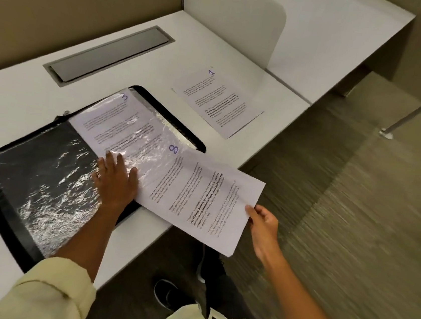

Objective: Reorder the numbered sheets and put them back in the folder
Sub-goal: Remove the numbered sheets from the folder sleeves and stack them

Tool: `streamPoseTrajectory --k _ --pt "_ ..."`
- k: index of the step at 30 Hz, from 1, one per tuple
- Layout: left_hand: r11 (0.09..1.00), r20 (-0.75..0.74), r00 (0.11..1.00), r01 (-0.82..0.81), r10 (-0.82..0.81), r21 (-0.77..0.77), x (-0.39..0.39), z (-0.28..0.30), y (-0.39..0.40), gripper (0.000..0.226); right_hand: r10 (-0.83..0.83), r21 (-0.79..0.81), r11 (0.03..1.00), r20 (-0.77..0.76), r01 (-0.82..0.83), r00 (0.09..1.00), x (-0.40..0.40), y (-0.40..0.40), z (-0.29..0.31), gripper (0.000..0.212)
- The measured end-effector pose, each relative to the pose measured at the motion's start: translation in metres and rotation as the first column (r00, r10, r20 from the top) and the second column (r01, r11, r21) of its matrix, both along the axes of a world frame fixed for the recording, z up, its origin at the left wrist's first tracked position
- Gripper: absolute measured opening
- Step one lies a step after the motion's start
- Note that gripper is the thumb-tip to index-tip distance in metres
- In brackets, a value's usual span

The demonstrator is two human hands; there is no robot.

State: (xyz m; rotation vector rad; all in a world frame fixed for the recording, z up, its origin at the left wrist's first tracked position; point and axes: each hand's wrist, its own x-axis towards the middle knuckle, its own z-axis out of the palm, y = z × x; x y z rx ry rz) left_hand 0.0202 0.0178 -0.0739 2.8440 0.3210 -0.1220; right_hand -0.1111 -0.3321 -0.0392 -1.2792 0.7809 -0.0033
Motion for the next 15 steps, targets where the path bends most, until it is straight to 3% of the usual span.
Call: streamPoseTrajectory --k 15 --pt "0.996 0.044 0.996 0.080 -0.079 -0.040 0.015 -0.004 -0.024 0.080 -0.221 0.032 0.975 0.045 0.220 0.974 0.002 -0.056 0.006 0.009"
